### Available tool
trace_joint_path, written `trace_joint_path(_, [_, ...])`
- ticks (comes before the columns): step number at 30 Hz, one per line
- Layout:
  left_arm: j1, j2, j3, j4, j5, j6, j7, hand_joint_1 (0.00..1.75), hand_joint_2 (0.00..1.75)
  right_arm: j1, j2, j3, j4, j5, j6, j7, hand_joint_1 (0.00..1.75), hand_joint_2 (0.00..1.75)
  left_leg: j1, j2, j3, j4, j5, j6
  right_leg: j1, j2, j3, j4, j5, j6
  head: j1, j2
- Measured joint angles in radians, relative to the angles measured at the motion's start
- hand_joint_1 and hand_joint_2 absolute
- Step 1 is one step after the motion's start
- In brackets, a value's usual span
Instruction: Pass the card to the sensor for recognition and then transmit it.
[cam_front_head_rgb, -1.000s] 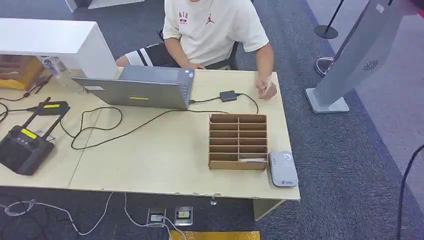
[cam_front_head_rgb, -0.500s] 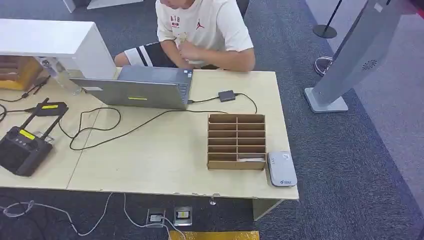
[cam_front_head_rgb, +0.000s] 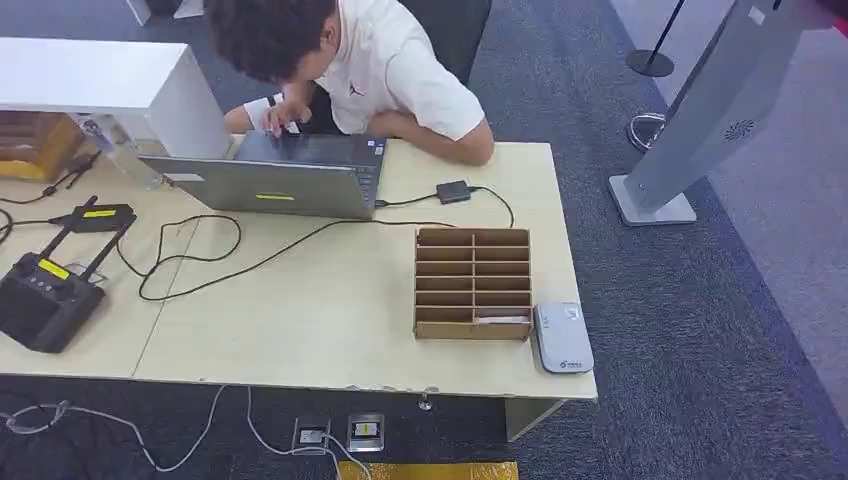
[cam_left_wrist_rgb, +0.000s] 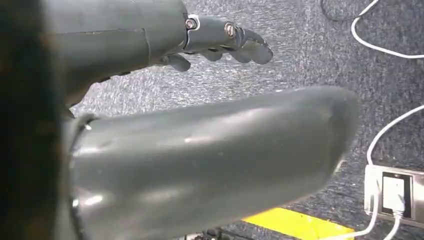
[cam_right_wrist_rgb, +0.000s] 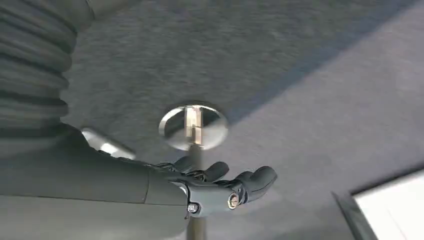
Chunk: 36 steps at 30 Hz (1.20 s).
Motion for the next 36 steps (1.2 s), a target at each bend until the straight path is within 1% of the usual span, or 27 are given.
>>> trace_joint_path(4, [0.000,0.000,0.000,0.000,-0.009,-0.003,0.010,0.00,0.00,0.039,0.037,0.002,0.035,0.022,0.056,0.073,0.00,1.75,0.000,0.000,0.000,0.000,0.000,0.000,0.000,0.000,0.000,0.000,0.000,0.000,0.000,0.000])
trace_joint_path(7, [0.000,0.000,0.000,0.000,-0.012,-0.005,0.019,0.00,0.00,0.052,0.062,0.002,0.050,0.042,0.113,0.147,0.00,1.75,0.000,0.001,0.000,0.000,0.000,0.000,0.000,0.001,0.000,0.000,0.000,0.000,0.000,0.000])
trace_joint_path(10, [-0.001,-0.001,0.000,0.000,-0.018,-0.010,0.021,0.00,0.00,0.058,0.094,0.002,0.066,0.052,0.196,0.215,0.00,1.75,0.000,0.002,0.001,0.000,0.000,0.000,0.000,0.002,0.000,0.000,0.000,0.000,0.000,0.000])
trace_joint_path(13, [-0.001,0.000,-0.001,0.000,-0.023,-0.014,0.024,0.00,0.00,0.064,0.121,0.004,0.076,0.066,0.284,0.257,0.00,1.75,0.000,0.002,0.001,0.000,0.000,0.000,0.000,0.001,0.000,0.000,0.000,0.000,0.000,0.000])
trace_joint_path(16, [-0.001,0.003,-0.001,0.000,-0.031,-0.019,0.026,0.00,0.00,0.065,0.143,0.006,0.087,0.076,0.351,0.280,0.00,1.75,0.000,0.002,0.001,0.000,0.000,0.000,0.000,0.002,0.000,0.000,0.000,0.000,0.000,0.000])
trace_joint_path(18, [-0.001,0.005,-0.002,0.000,-0.042,-0.024,0.026,0.00,0.00,0.065,0.156,0.010,0.093,0.079,0.378,0.289,0.00,1.75,0.000,0.002,0.001,0.000,0.000,0.000,0.000,0.002,0.000,0.000,0.000,0.000,0.001,0.000])
trace_joint_path(19, [-0.002,0.008,-0.002,0.000,-0.045,-0.025,0.026,0.00,0.00,0.065,0.162,0.011,0.095,0.081,0.390,0.292,0.00,1.75,0.000,0.002,0.001,0.000,0.000,0.000,0.000,0.002,0.000,0.000,0.000,0.000,-0.001,0.000])
trace_joint_path(26, [-0.002,0.017,-0.006,0.000,-0.060,-0.039,0.027,0.00,0.00,0.066,0.194,0.019,0.100,0.090,0.472,0.283,0.00,1.75,0.000,0.002,0.001,0.000,0.000,0.000,0.000,0.002,0.000,0.000,0.000,0.000,0.000,0.000])
trace_joint_path(32, [-0.003,0.024,-0.008,0.000,-0.070,-0.042,0.028,0.00,0.00,0.066,0.216,0.024,0.103,0.111,0.474,0.262,0.00,1.75,0.000,0.002,0.001,0.000,0.000,0.000,0.000,0.002,0.000,0.000,0.000,0.000,0.000,0.000])
trace_joint_path(36, [-0.003,0.028,-0.017,0.000,-0.074,-0.043,0.028,0.00,0.00,0.066,0.230,0.035,0.105,0.116,0.472,0.261,0.00,1.75,0.000,0.003,0.001,0.000,0.000,0.000,0.000,0.002,0.000,0.000,0.000,0.000,0.000,0.000])
